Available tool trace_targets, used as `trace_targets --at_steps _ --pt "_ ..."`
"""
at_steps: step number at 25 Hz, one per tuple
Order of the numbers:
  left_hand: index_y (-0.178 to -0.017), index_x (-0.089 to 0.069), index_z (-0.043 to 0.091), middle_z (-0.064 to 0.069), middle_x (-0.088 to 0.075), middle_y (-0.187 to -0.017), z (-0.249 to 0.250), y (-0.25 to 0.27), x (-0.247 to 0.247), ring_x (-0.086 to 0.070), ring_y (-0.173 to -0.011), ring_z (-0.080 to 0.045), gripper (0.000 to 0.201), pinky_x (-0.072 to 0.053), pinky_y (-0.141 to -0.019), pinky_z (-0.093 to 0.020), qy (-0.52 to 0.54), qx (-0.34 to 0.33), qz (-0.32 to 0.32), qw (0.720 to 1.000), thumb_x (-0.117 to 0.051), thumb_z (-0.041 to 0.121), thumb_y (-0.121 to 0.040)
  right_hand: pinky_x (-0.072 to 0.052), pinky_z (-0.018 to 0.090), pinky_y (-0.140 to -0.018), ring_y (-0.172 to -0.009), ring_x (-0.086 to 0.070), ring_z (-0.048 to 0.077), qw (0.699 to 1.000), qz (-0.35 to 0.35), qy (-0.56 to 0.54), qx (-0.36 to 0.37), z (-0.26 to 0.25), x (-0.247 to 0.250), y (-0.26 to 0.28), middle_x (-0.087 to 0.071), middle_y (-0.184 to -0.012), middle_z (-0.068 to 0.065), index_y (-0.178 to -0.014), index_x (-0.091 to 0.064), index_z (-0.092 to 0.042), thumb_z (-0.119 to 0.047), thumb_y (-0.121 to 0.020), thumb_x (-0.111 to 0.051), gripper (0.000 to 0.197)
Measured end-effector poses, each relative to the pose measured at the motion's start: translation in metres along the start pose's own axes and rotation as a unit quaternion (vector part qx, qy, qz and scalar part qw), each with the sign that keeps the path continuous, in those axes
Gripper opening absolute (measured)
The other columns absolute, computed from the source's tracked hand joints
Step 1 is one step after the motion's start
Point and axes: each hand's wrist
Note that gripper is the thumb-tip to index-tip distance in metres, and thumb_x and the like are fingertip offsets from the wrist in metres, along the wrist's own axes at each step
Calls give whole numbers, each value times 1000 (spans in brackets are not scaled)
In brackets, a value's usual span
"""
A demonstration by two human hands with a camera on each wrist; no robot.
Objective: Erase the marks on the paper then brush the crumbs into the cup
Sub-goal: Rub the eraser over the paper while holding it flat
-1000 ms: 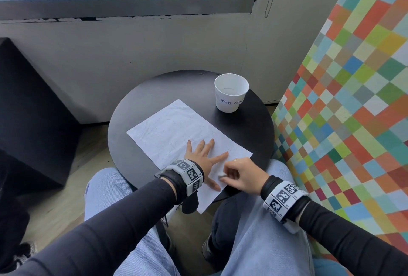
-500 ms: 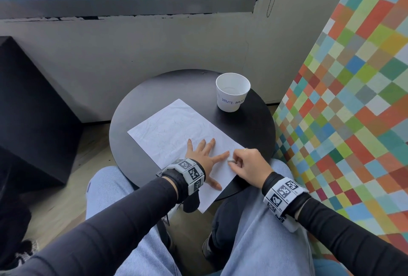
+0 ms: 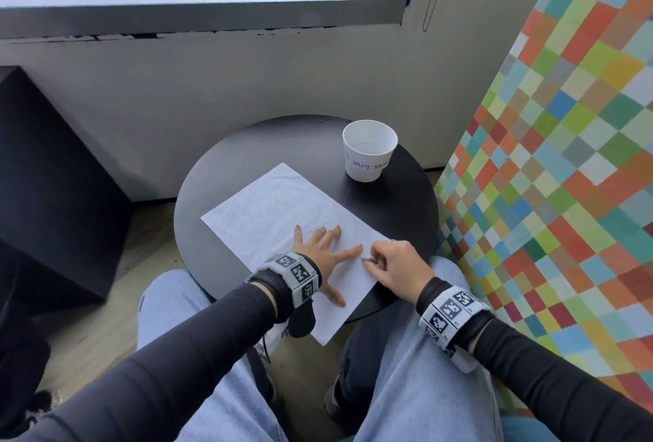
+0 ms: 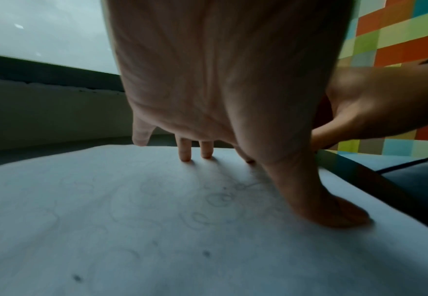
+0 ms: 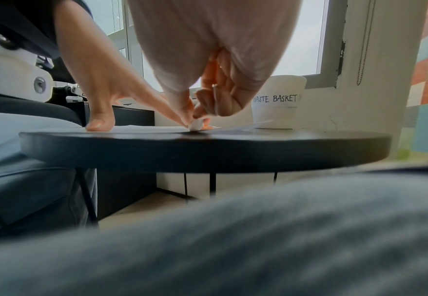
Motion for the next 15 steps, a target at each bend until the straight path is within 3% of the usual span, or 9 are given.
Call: trace_targets --at_steps 3,5,7,11,15 --pt "-153 10 48 -8 15 -164 -5 0 2 11 -151 -31 115 3 -113 -70 -16 -6 -3 1000 -69 71 -72 -43 30 -61 -58 -48 18 1000 0 8 7 -4 0 1 -46 -57 -7 -68 -54 -7 -19 -83 -66 22" --pt "-153 11 48 -9 16 -164 -4 -1 2 13 -151 -31 116 4 -114 -69 -21 -5 -3 1000 -69 71 -72 -40 22 -60 -58 -46 11 993 -76 -24 86 -18 -8 12 -50 -61 -6 -69 -56 -8 -19 -83 -67 21" --pt "-153 12 48 -10 17 -164 -3 -2 1 15 -150 -32 116 5 -114 -69 -28 -4 -3 1000 -69 72 -72 -38 18 -59 -58 -45 9 985 -121 -32 116 -21 -10 14 -52 -63 -6 -71 -58 -8 -22 -84 -68 22" --pt "-153 11 47 -10 15 -164 -3 -2 2 15 -150 -33 116 5 -114 -68 -27 -2 -3 1000 -69 71 -72 -39 26 -60 -57 -44 13 1000 1 7 21 -5 0 -2 -47 -56 -7 -65 -51 -12 -19 -81 -68 25" --pt "-153 11 47 -10 15 -164 -3 -2 1 15 -150 -34 117 4 -114 -68 -33 -3 2 999 -69 72 -72 -34 15 -57 -56 -43 8 989 -104 -27 104 -18 -10 13 -49 -60 -8 -68 -56 -9 -24 -83 -69 25"
Point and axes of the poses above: each hand's wrist, its own y-axis away from the middle knuckle, its own x-axis out of the back of the hand, z = x × y
